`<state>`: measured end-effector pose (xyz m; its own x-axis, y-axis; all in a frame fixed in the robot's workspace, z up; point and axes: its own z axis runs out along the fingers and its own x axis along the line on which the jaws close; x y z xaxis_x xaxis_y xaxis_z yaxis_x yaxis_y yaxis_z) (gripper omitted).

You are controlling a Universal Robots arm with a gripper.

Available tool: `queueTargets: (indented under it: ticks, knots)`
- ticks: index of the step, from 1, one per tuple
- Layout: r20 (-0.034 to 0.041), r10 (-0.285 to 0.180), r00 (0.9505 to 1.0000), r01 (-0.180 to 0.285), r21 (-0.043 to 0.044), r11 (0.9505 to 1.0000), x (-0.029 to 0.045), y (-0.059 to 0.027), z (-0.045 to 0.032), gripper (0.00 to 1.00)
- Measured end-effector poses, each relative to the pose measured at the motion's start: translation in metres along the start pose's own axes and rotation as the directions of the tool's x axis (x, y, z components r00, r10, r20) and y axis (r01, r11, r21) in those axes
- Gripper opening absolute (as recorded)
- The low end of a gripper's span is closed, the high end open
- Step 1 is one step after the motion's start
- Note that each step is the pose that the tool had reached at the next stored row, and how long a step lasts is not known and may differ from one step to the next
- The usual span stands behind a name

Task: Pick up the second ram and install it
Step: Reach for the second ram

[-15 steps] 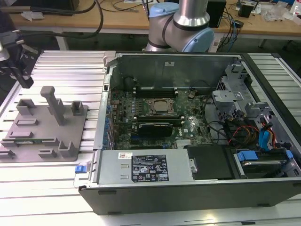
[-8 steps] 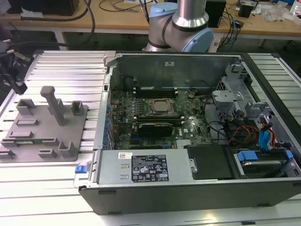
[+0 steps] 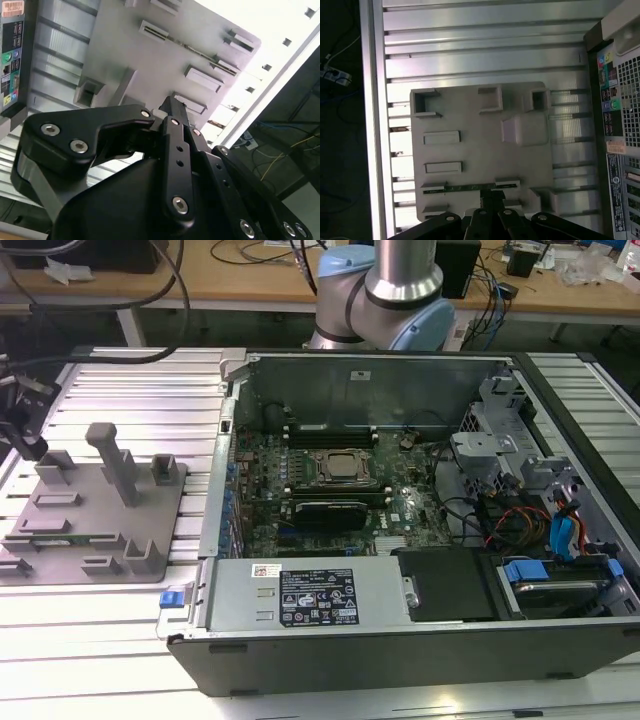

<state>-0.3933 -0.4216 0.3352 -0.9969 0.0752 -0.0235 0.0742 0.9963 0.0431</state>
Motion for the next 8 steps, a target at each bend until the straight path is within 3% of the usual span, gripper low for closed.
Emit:
queueTargets:
  ticks: [3, 8]
  knots:
    - [0.0001, 0.000, 1.0000, 0.000, 0.0000, 1.0000, 0.0029, -0.0068, 0.0063, 0.08]
    - [0.0000, 0.000, 1.0000, 0.000, 0.0001, 1.0000, 0.0052, -0.0079, 0.0106, 0.08]
